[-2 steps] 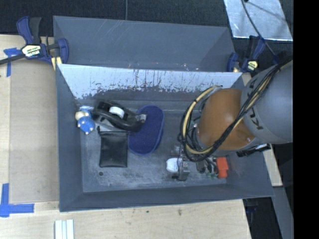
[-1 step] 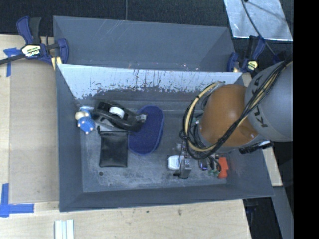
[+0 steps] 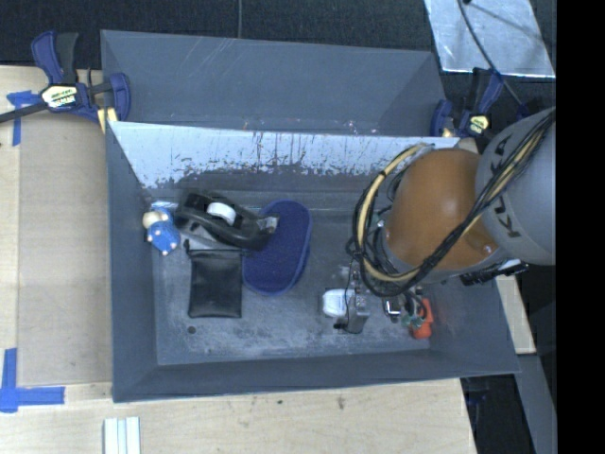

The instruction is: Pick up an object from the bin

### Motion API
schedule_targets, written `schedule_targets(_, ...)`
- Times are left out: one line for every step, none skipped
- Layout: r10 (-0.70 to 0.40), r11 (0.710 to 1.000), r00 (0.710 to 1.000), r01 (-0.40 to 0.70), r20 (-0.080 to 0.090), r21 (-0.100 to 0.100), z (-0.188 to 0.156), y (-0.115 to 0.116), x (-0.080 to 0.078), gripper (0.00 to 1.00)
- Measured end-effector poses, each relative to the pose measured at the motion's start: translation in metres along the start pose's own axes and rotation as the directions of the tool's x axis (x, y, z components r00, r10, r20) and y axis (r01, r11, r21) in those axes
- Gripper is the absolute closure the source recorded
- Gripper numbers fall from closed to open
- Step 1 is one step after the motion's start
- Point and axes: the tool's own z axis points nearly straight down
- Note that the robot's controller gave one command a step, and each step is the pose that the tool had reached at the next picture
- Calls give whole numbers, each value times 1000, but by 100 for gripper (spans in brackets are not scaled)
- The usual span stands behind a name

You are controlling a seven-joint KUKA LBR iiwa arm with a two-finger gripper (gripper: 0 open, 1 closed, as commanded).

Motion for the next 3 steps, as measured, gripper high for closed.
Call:
schedule_targets(-2, 1000, 1000, 2, 0, 0, -2, 0, -1, 100)
schedule_targets(-5, 1000, 1000, 5, 1, 0, -18, 0, -2, 100)
schedule_targets(-6, 1000, 1000, 6, 1, 0, -56, 0, -4, 100)
